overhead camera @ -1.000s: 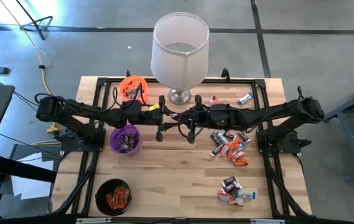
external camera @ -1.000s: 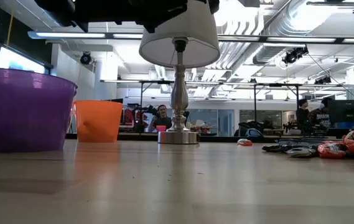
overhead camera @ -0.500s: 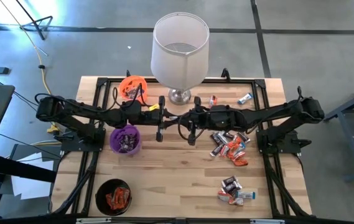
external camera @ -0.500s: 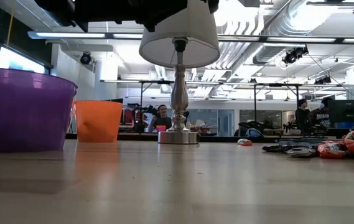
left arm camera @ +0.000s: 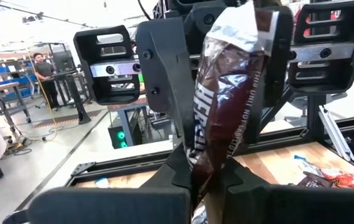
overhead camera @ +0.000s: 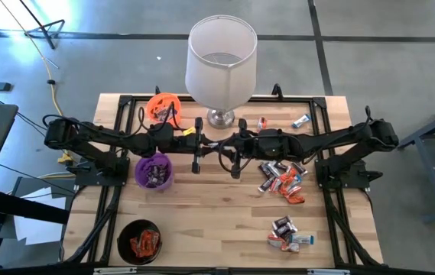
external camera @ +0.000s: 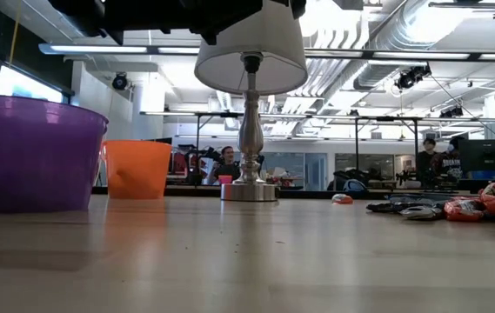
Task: Sort candy
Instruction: Put the brown chocolate into the purple bucket
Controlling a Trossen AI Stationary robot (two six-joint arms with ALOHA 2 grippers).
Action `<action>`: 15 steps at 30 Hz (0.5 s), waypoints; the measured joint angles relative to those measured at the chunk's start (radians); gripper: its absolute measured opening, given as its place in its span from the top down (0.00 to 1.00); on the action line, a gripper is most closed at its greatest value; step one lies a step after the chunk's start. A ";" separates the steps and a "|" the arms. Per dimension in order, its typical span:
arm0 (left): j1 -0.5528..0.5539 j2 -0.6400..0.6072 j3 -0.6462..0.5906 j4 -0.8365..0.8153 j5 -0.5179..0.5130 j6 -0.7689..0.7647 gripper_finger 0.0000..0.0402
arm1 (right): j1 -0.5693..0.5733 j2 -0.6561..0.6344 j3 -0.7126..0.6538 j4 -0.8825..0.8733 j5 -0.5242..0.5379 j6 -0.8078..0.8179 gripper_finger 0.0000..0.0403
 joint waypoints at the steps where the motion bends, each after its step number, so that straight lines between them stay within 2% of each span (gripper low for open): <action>1: -0.001 0.000 0.000 0.000 0.000 0.000 1.00 | 0.000 0.000 0.000 0.000 0.000 0.000 0.77; 5: -0.001 0.000 0.001 0.000 0.000 -0.001 1.00 | 0.000 0.000 0.000 0.000 0.004 -0.008 0.69; 8: -0.001 -0.001 0.001 0.000 0.000 -0.014 1.00 | 0.000 0.000 0.000 -0.003 0.044 -0.009 0.65; 12: -0.001 -0.028 0.001 -0.047 -0.004 -0.056 1.00 | 0.000 -0.036 0.000 -0.069 0.108 -0.011 0.63; 15: -0.001 -0.070 0.001 -0.123 -0.045 -0.046 1.00 | 0.007 -0.085 0.000 -0.142 0.121 0.018 0.63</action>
